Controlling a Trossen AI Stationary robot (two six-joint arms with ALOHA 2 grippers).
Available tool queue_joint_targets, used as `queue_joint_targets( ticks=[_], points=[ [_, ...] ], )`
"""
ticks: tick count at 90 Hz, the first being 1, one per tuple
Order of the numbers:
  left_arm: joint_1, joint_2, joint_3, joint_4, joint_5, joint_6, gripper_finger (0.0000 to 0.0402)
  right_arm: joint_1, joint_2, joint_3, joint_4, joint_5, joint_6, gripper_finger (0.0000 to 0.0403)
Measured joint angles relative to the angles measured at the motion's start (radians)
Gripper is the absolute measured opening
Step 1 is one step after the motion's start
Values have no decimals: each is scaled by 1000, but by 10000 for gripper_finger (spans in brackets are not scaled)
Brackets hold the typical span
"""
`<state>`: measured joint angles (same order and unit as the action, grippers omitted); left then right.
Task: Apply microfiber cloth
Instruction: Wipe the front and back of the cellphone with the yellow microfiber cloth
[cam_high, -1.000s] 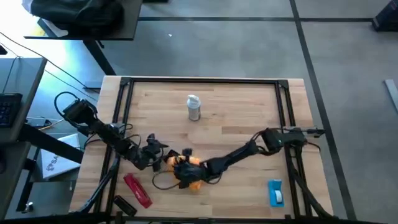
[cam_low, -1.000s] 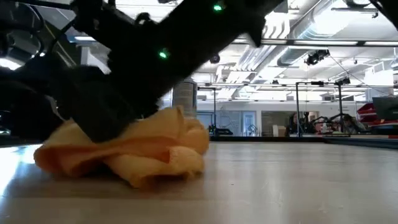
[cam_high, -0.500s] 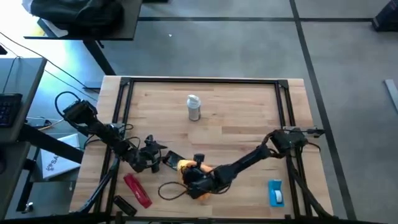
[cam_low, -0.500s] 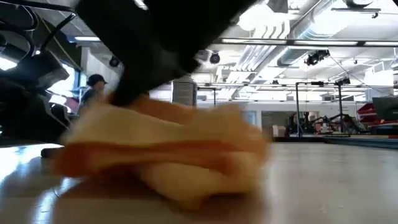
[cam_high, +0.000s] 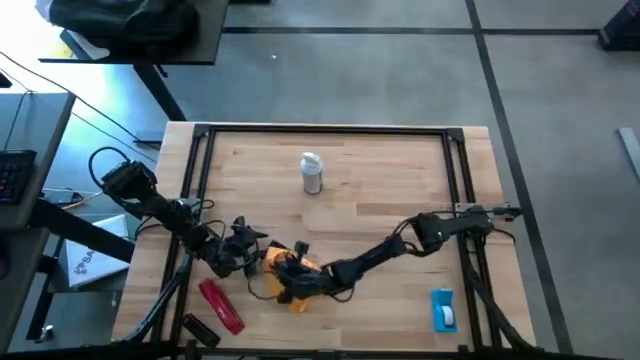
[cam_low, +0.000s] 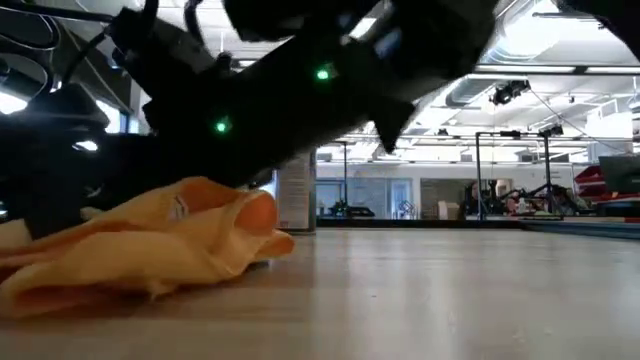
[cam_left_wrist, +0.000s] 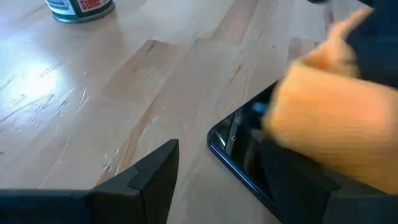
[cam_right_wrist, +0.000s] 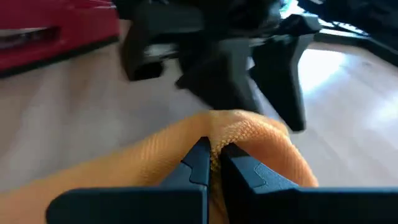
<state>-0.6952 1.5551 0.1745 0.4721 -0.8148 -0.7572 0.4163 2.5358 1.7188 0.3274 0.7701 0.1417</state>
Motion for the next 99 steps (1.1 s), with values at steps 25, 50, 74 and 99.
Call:
queue_joint_targets(
  ticks=[25, 50, 74, 99],
  points=[
    [1, 1, 0, -9, -37, 19, 204, 185, 6, 0, -243, 341, 378, 0],
    [0, 0, 0, -5, -41, -24, 204, 243, -57, 0, -367, 479, 538, 0],
    [1, 0, 0, -7, -83, -25, 204, 38, -36, 0, -159, 423, 300, 0],
    [2, 1, 0, -19, -135, 0, 204, -63, 45, 0, 186, 169, 115, 0]
  ],
)
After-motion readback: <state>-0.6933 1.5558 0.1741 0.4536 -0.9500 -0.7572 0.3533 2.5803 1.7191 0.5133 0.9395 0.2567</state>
